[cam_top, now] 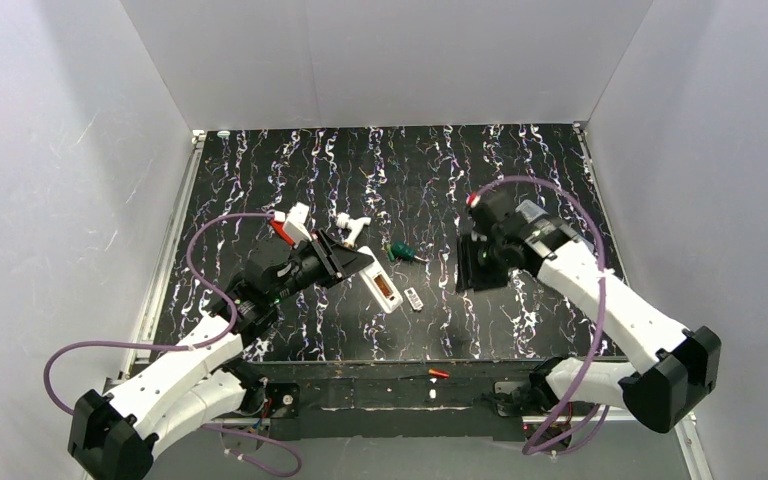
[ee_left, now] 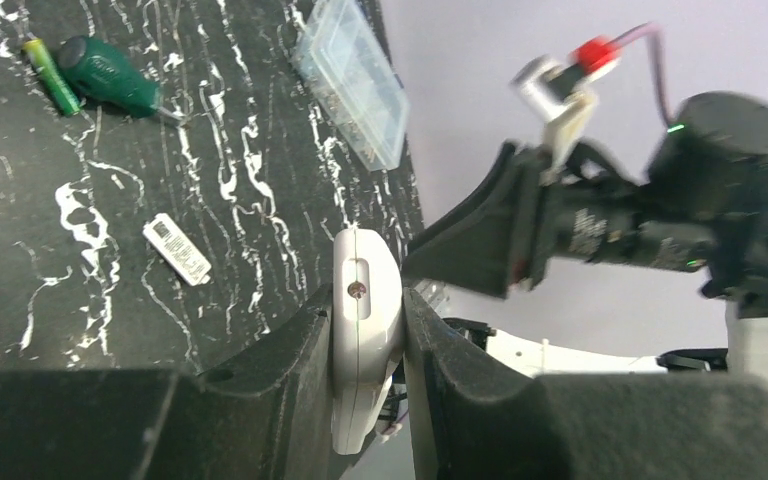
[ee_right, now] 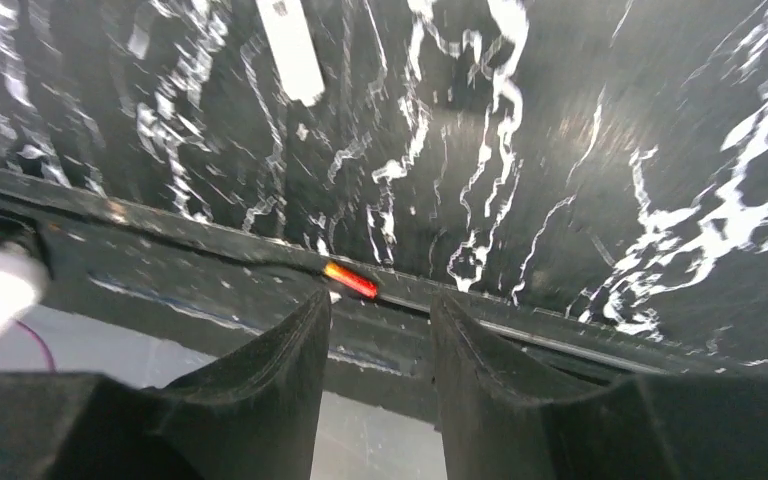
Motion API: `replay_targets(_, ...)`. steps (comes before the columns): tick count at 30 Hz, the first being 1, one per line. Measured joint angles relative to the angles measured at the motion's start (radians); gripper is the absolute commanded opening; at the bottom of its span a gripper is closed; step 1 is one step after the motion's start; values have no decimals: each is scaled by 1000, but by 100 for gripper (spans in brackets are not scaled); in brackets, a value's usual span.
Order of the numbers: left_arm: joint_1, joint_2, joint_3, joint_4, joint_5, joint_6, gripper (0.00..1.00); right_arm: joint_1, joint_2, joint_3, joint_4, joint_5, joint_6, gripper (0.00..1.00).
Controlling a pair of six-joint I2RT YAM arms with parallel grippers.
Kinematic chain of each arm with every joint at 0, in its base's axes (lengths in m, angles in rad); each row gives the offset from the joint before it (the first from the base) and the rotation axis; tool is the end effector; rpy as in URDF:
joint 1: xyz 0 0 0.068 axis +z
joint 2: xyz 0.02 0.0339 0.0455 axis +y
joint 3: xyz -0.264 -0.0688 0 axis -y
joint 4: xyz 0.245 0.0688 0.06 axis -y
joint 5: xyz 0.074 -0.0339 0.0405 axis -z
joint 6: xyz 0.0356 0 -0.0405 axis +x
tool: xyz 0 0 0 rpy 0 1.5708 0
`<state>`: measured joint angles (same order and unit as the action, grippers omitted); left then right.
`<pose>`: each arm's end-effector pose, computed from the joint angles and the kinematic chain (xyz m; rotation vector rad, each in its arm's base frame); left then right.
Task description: Load the batteries into the remote control
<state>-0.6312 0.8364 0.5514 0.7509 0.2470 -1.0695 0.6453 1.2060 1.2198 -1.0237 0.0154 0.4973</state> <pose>0.1499 -0.1203 0.3469 -0.0262 1.2796 -1.6322 0.1827 0.1368 0.3307 -0.1889 2.6274 0.3932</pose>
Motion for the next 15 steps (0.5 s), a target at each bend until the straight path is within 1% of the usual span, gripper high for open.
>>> replay_targets(2,0,0,0,-23,-2,14,0,18,-12,-146,31,-40,25,49)
replay_targets(3,0,1,0,-32,-1,17,0,27,-18,-190,33,-54,32,49)
replay_targets(6,0,8,0,-40,-1,22,0,111,-72,-328,63,-111,51,49)
replay_targets(10,0,23,0,-31,0,20,0,269,-116,-365,138,-167,61,49)
replay_targets(15,0,27,0,-24,0,18,0,369,-41,-371,215,-157,97,51)
